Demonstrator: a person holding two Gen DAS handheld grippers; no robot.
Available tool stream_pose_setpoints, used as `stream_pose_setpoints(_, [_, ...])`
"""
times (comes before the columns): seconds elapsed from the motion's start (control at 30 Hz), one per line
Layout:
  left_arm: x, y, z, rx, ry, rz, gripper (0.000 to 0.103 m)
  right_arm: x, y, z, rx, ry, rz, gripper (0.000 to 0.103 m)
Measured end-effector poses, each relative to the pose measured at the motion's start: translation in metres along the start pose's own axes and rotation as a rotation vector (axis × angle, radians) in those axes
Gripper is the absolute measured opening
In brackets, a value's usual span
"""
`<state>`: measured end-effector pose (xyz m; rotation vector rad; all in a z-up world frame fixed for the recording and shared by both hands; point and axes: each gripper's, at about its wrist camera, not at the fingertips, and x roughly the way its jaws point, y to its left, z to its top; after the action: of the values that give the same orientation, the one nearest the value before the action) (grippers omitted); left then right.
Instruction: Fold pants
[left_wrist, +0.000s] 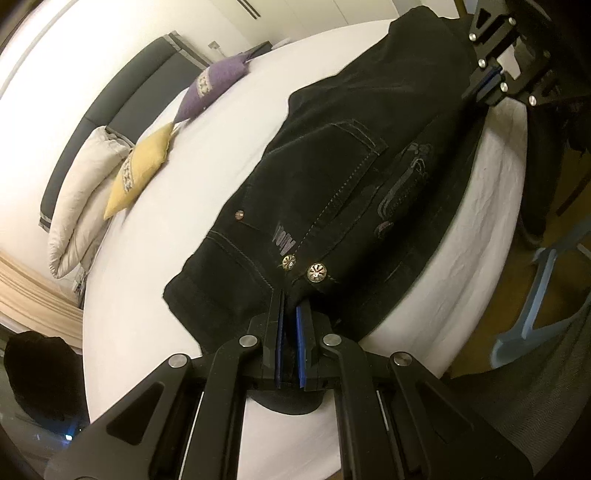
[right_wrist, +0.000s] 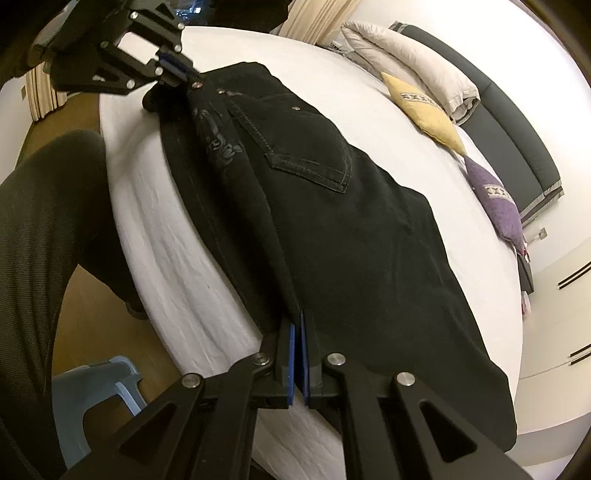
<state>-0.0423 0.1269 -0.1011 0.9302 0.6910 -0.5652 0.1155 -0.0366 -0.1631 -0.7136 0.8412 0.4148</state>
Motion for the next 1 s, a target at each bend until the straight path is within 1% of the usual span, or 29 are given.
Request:
stream_pose_setpoints(0.13, [0.011,-0.001,-0.010,-0.003,0.033,-0.005,0.004,0.005,0.018,0.001,-0.039,0.005,-0.005,0.003])
stream_pose_setpoints(0.23, [0.016,-0.003,-0.014,-0.020,0.040,-0.003,0.004,0.001,0.019,0.001,-0.032,-0.002,0.002,0.003])
stream_pose_setpoints(0.3, [0.016,-0.004,-0.013,-0.014,0.040,0.007,0.004,0.000,0.018,0.001,-0.033,-0.001,0.002,0.003])
stream_pose_setpoints(0.33, [0.016,-0.005,-0.013,-0.007,0.042,0.008,0.004,0.001,0.019,0.001,-0.033,0.003,0.004,0.004])
stream_pose_setpoints(0.4, [0.021,-0.008,-0.014,0.001,0.060,-0.018,0.004,0.009,0.025,-0.001,-0.058,0.038,0.009,0.005])
stream_pose_setpoints(0.5, [0.026,-0.017,-0.014,0.038,0.056,0.024,0.005,0.013,0.032,-0.004,-0.081,0.031,-0.023,0.006])
stream_pose_setpoints(0.63, [0.024,-0.024,-0.017,0.056,0.035,0.069,0.006,0.009,0.034,-0.008,-0.071,0.009,-0.028,0.010])
stream_pose_setpoints(0.67, [0.022,-0.025,-0.018,0.060,0.036,0.083,0.008,0.006,0.035,-0.009,-0.082,0.002,-0.021,0.022])
stream_pose_setpoints(0.7, [0.018,-0.025,-0.019,0.060,0.041,0.088,0.010,0.002,0.037,-0.010,-0.086,-0.002,0.013,0.049])
stream_pose_setpoints(0.73, [0.013,-0.025,-0.021,0.053,0.047,0.086,0.013,0.000,0.039,-0.012,-0.083,-0.003,0.056,0.061])
stream_pose_setpoints(0.77, [0.008,-0.022,-0.023,0.040,0.049,0.081,0.016,-0.004,0.040,-0.015,-0.076,-0.006,0.079,0.071])
stream_pose_setpoints(0.8, [0.001,-0.018,-0.027,0.019,0.050,0.070,0.019,-0.008,0.041,-0.019,-0.070,-0.015,0.096,0.071])
stream_pose_setpoints(0.83, [-0.004,-0.015,-0.029,0.005,0.056,0.070,0.027,-0.013,0.041,-0.023,-0.059,-0.025,0.110,0.071])
stream_pose_setpoints(0.87, [-0.008,-0.010,-0.032,-0.017,0.074,0.076,0.043,-0.019,0.039,-0.027,-0.044,-0.032,0.111,0.071])
stream_pose_setpoints(0.9, [-0.013,-0.005,-0.033,-0.045,0.089,0.085,0.051,-0.027,0.036,-0.029,-0.020,-0.045,0.123,0.071])
stream_pose_setpoints(0.93, [-0.019,0.001,-0.032,-0.085,0.083,0.086,0.057,-0.035,0.032,-0.029,0.008,-0.064,0.134,0.071])
stream_pose_setpoints(1.0, [-0.034,0.020,-0.021,-0.211,0.029,0.073,0.057,-0.047,0.018,-0.026,0.066,-0.101,0.147,0.069])
